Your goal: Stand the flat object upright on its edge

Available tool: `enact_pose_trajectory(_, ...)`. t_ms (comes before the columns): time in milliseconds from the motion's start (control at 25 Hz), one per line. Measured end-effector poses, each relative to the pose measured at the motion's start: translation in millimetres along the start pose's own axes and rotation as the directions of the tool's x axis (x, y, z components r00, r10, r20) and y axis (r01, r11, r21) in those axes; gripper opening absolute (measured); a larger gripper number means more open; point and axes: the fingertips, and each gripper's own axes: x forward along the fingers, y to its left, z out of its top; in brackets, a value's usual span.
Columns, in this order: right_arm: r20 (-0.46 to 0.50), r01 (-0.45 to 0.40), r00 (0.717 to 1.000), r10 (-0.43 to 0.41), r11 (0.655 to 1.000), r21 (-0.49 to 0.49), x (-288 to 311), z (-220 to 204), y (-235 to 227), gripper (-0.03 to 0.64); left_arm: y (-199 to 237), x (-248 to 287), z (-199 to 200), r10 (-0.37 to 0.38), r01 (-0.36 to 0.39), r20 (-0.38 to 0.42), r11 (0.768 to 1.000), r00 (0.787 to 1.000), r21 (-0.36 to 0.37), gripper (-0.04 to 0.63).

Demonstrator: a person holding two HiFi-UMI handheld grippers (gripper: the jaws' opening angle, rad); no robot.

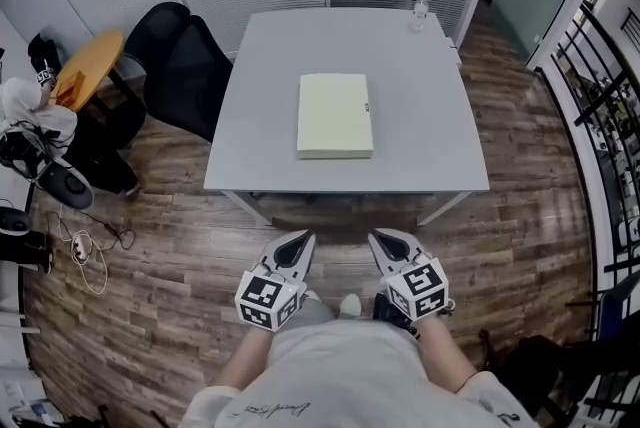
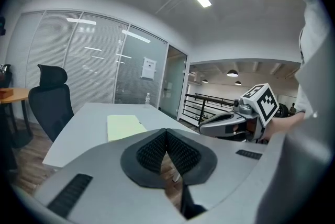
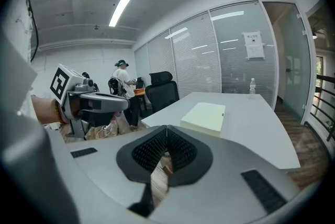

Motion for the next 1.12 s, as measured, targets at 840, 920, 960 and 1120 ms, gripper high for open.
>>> enact_pose_trajectory(840, -0.003, -0.035, 0.999, 0.035, 0.999, -0.016, 37, 15, -31, 0.025, 39, 37, 11, 0.044, -0.044, 0.022, 0.999, 0.999, 0.002, 0.012)
enact_pose_trajectory(920, 0.002, -0.025, 1.000, 0.025, 1.000, -0.013, 52, 24, -39, 0.025, 51, 49, 18, 0.031, -0.031, 0.022, 0.999, 0.999, 0.005, 0.012)
enact_pose_trajectory(960, 0.004, -0.020, 1.000, 0.020, 1.000, -0.011, 59, 29, -44, 0.025, 58, 55, 20, 0.026, -0.026, 0.021, 1.000, 0.999, 0.002, 0.012)
enact_pose_trajectory(1120, 0.006, -0.007, 1.000, 0.007, 1.000, -0.005, 86, 43, -60, 0.025, 85, 80, 34, 0.012, -0.012, 0.027, 1.000, 1.000, -0.003, 0.012)
